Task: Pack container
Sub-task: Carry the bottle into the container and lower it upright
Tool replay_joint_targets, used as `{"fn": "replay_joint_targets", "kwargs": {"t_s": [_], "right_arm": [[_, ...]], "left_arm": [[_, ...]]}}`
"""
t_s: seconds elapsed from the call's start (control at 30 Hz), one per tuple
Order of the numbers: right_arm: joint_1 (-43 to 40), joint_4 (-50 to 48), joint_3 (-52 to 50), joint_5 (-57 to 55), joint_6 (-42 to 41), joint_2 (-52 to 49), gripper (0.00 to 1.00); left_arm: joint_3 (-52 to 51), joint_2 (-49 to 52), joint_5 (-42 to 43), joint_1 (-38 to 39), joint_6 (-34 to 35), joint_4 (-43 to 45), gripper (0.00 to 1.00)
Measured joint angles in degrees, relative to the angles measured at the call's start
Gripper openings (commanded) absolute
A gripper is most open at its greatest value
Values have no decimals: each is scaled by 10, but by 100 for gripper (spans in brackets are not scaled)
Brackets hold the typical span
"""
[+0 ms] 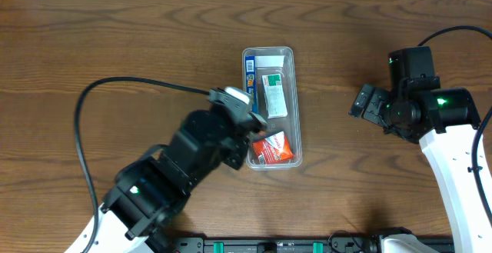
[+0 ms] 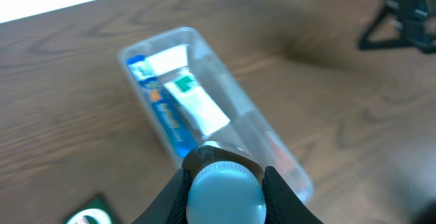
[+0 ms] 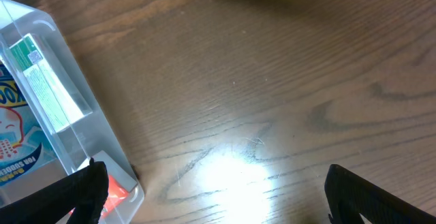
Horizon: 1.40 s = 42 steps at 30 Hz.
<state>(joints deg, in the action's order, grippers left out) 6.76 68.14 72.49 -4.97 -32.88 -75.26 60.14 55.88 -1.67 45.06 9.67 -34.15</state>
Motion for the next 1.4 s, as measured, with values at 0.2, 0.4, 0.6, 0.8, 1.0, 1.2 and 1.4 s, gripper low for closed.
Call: {"fn": "replay_joint_targets", "kwargs": {"t_s": [0.2, 0.4, 0.6, 0.8, 1.0, 1.2, 1.4], "right_arm": [[0, 0, 0, 0, 0, 0, 99], [0, 0, 0, 0, 0, 0, 99], [0, 0, 0, 0, 0, 0, 99], [0, 0, 0, 0, 0, 0, 99], [0, 0, 0, 0, 0, 0, 99], [0, 0, 0, 0, 0, 0, 99], [0, 0, 0, 0, 0, 0, 99]], "left_arm": [[0, 59, 0, 37, 12, 30, 8], [0, 167, -38, 38, 67, 85, 7], [0, 250, -78, 39, 141, 158, 7], [0, 312, -122, 39, 206, 175, 7], [0, 343, -138, 38, 230, 194, 7], [0, 347, -140, 39, 249, 183, 7], [0, 347, -142, 39, 256, 179, 22]]}}
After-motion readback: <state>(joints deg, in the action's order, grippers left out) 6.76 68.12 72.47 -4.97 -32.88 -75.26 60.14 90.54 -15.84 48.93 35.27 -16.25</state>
